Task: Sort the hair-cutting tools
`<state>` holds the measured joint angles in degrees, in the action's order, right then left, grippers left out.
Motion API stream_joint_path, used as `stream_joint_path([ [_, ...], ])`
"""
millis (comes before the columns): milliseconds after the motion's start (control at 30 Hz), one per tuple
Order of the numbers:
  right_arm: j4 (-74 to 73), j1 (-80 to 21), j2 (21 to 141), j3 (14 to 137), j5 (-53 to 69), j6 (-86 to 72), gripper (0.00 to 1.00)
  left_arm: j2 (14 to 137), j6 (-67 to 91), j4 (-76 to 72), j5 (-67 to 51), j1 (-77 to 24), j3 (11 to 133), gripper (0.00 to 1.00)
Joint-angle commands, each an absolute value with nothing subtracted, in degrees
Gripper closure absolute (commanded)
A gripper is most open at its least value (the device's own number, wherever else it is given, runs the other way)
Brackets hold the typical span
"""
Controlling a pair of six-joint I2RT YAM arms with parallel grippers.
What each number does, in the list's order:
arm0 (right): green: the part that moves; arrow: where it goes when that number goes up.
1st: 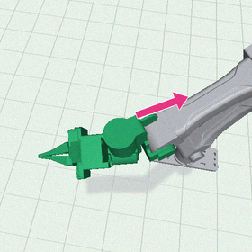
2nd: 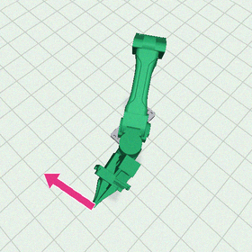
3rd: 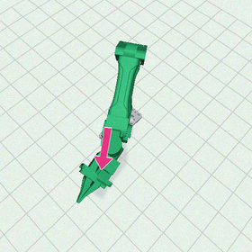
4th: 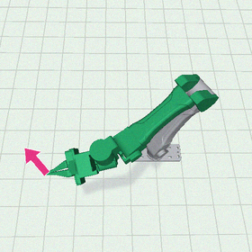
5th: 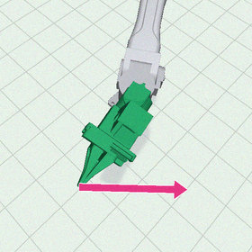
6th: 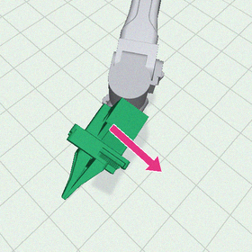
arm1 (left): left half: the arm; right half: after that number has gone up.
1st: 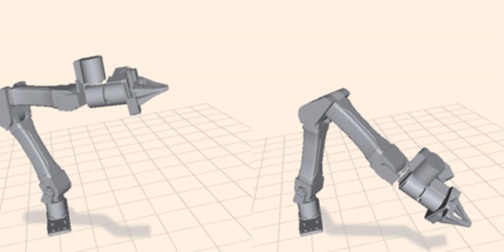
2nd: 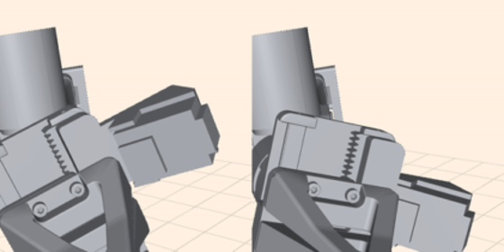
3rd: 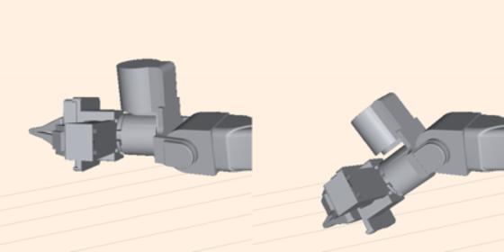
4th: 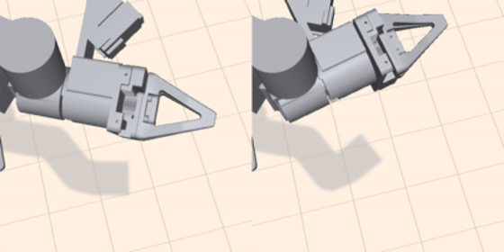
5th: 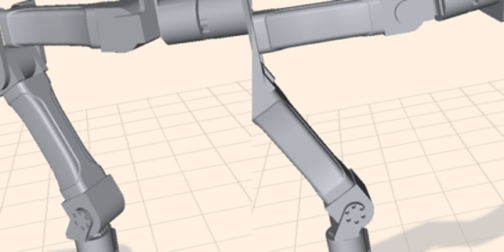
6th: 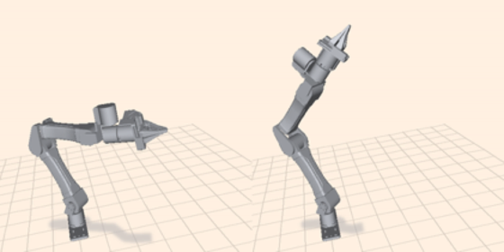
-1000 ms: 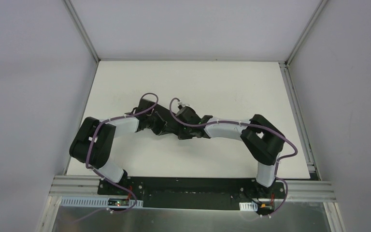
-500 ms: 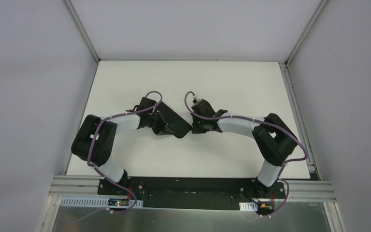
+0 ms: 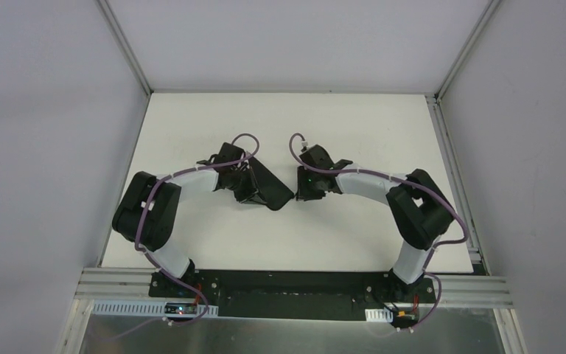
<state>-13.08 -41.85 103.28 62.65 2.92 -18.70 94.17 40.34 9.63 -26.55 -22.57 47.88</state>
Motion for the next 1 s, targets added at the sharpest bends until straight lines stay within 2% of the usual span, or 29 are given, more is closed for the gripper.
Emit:
stream_joint_path([
  [0,-15.5,-37.16,94.15,57.83,-5.39,-18.89,0.56,93.85,31.65,20.12,-25.8,-23.22,49.28,1.0],
  [100,-16.31,-34.01,86.97,54.46,-8.54,-20.53,0.39,94.4,30.8,20.21,-26.25,-24.32,50.86,1.0],
  [167,-18.0,-31.82,81.76,53.11,-11.75,-21.27,0.29,94.31,30.47,20.22,-26.47,-25.09,51.66,0.9],
  [267,-21.08,-28.54,72.33,51.97,-18.32,-21.34,0.2,91.75,30.46,20.29,-24.82,-25.14,51.86,0.66],
  [400,-25.52,-24.9,61.07,51.72,-28.47,-19.55,0.07,84.22,29.79,22.54,-17.21,-24.33,52.37,0.24],
  [467,-26.75,-23.77,55.6,51.99,-33.37,-17.83,0.04,79.74,30.07,24.85,-13.91,-22.79,53.44,0.13],
  [500,-26.97,-23.52,53.15,52.03,-37.17,-16.62,0.02,77.16,30.21,26.01,-11.88,-21.72,54.23,0.1],
  [633,-27.35,-23.36,44.69,52.47,-46.89,-13.8,0.01,67.19,28.72,31.27,-2.82,-17.61,59.0,0.02],
  [833,-25.16,-23.33,35.38,53.75,-50.12,-10.76,0.01,54.73,22.66,35.86,18.0,-16.2,66.57,0.01],
  [967,-22.76,-23.31,32.44,55.12,-49.51,-9.13,0.01,49.72,16.63,35.9,24.79,-16.18,71.23,0.01],
])
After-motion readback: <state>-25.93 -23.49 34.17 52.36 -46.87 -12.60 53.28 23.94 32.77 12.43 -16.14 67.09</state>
